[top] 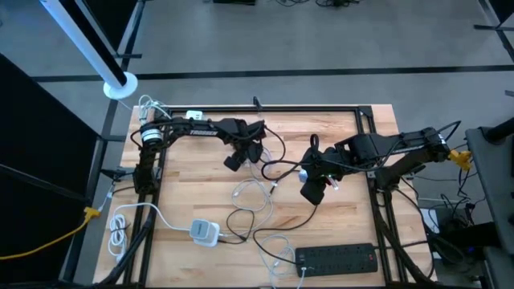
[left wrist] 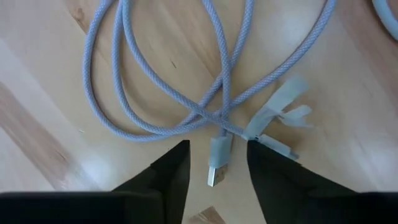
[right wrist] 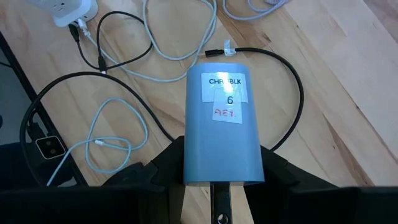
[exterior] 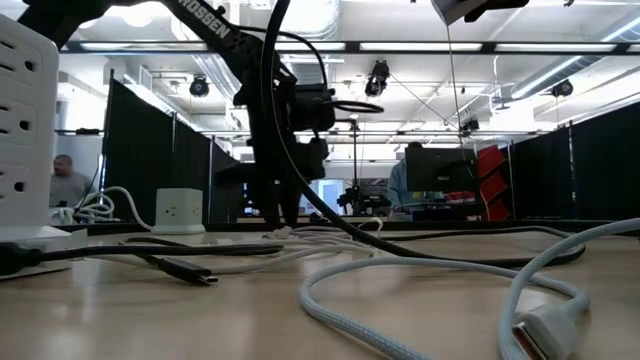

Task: Insert USB
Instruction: Insert the purple charger cable into the purple charger adapter

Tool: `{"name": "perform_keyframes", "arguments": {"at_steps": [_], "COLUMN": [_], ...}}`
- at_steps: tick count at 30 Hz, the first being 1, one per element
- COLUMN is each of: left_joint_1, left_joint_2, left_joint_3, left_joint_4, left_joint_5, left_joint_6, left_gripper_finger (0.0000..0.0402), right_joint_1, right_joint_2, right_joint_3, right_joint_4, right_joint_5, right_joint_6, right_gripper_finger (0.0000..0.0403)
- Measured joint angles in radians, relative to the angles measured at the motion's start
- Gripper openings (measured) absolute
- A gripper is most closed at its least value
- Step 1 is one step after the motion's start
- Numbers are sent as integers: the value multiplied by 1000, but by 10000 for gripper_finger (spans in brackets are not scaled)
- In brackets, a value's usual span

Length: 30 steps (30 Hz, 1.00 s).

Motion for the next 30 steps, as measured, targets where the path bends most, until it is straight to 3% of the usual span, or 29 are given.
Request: {"name": "perform_keyframes", "arguments": {"at_steps": [6, 12, 16, 21, 30], "left_joint_1": [-30, -48, -47, -47, -21], "left_joint_2": [0, 1, 1, 1, -33], "left_joint_3": [-24, -25, -27, -38, -53], "left_joint_4": [72, 106, 105, 81, 2], "left_joint_5": [9, 10, 16, 31, -1], "left_joint_6": [10, -8, -65, -172, -388], "left_gripper_finger": [166, 150, 114, 21, 13], "right_joint_1": [0, 0, 0, 0, 0], "right_joint_2": [0, 0, 0, 0, 0], "right_joint_3": [0, 0, 0, 0, 0], "right_joint_4": [0, 0, 0, 0, 0], "right_joint_5": [0, 1, 0, 1, 1], "right_joint_6": [-2, -11, -11, -20, -26], "right_gripper_finger": [115, 115, 115, 115, 115]}}
